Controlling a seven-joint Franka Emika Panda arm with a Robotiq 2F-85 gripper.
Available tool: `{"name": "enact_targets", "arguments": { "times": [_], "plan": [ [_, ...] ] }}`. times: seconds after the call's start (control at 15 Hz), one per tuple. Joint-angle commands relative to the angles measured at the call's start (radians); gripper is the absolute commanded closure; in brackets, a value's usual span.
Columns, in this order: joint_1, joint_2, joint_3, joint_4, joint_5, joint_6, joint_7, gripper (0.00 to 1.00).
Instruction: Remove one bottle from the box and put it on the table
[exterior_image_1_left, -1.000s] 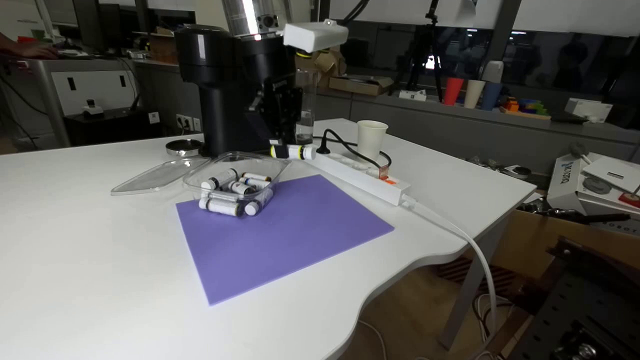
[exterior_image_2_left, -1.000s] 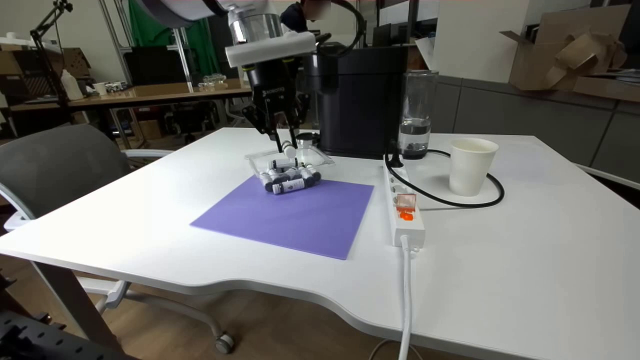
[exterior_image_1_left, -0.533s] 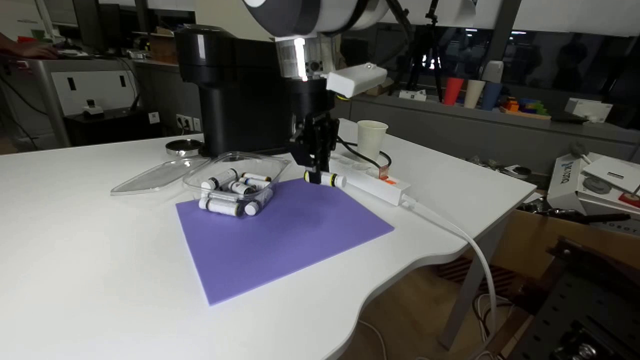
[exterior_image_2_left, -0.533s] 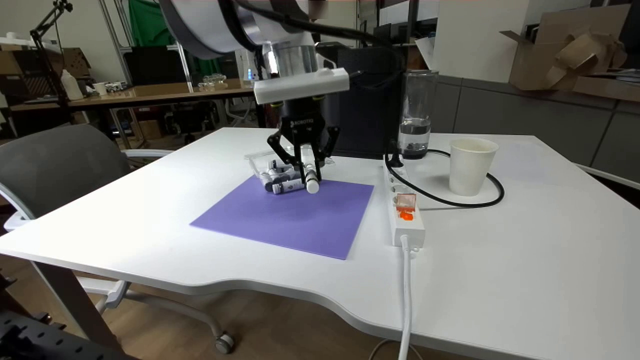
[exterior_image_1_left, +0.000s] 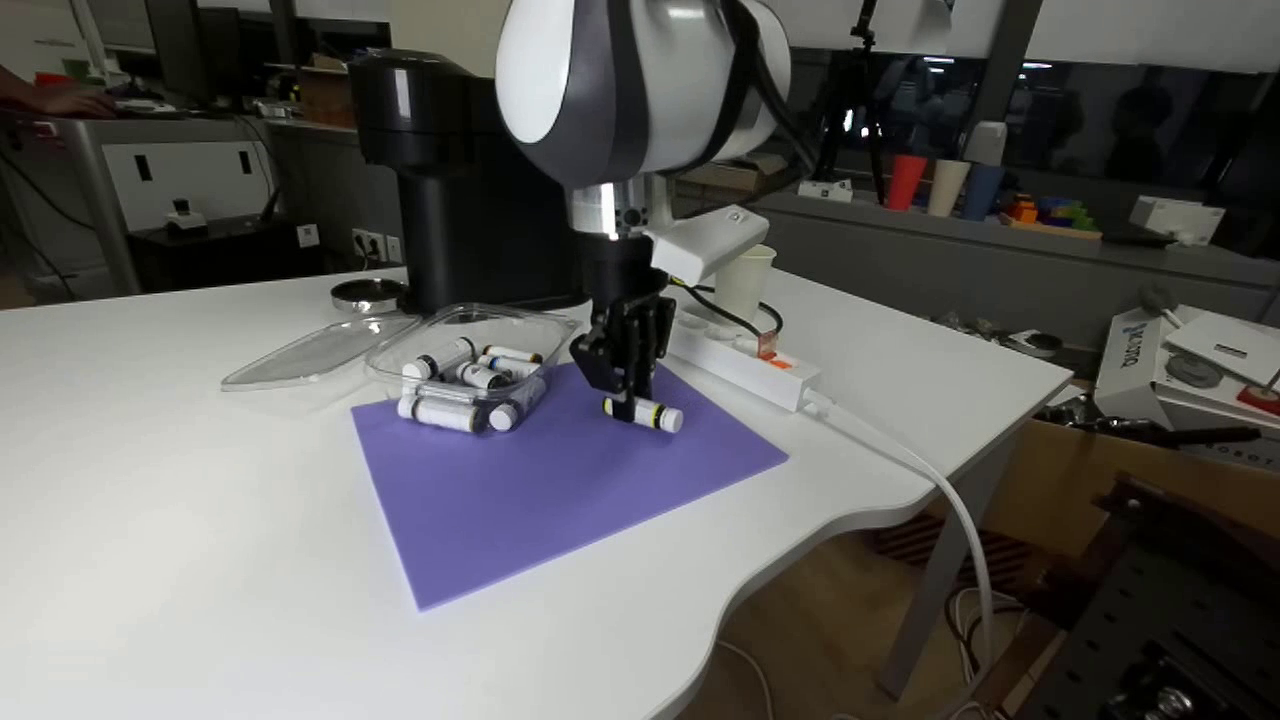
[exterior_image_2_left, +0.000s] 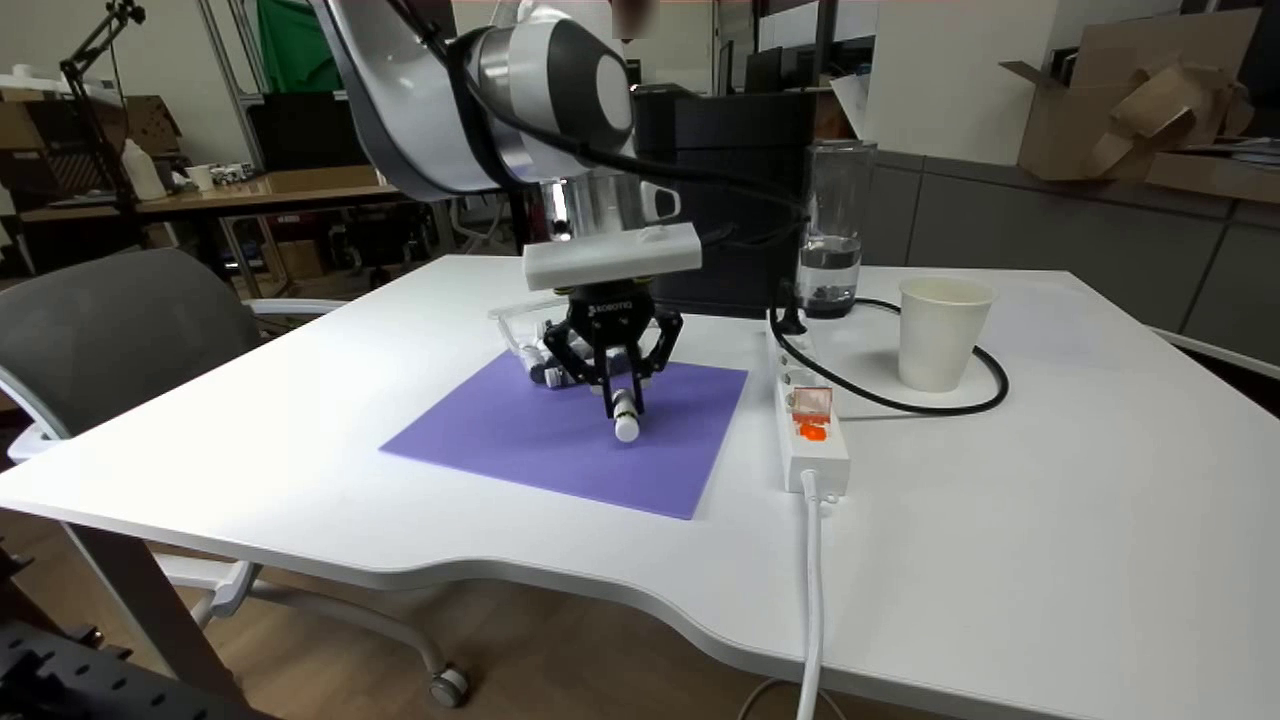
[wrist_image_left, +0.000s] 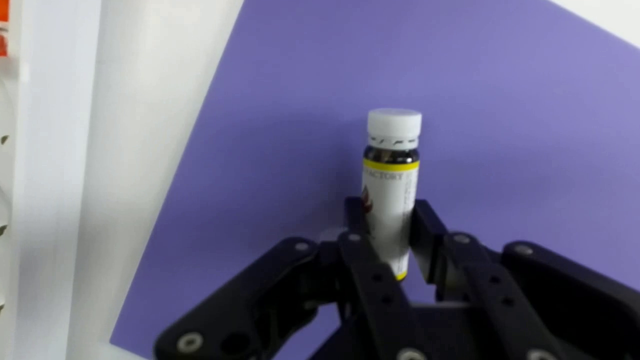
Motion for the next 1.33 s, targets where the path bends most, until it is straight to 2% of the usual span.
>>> {"name": "enact_targets", "arguments": {
  "times": [0.0, 0.47, 0.93, 1.27],
  "plan": [
    [0.011, 0.021, 0.001, 0.022, -0.005, 0.009, 0.02, 0.47],
    [0.034, -0.067, 0.005, -0.029, -0.004, -0.011, 0.031, 0.02],
    [0.069, -0.192, 0.006, -0.063, -0.016, -0.183, 0.047, 0.0],
    [0.059, -0.255, 0.017, -0.088, 0.003, -0.277, 0.022, 0.0]
  ]
}}
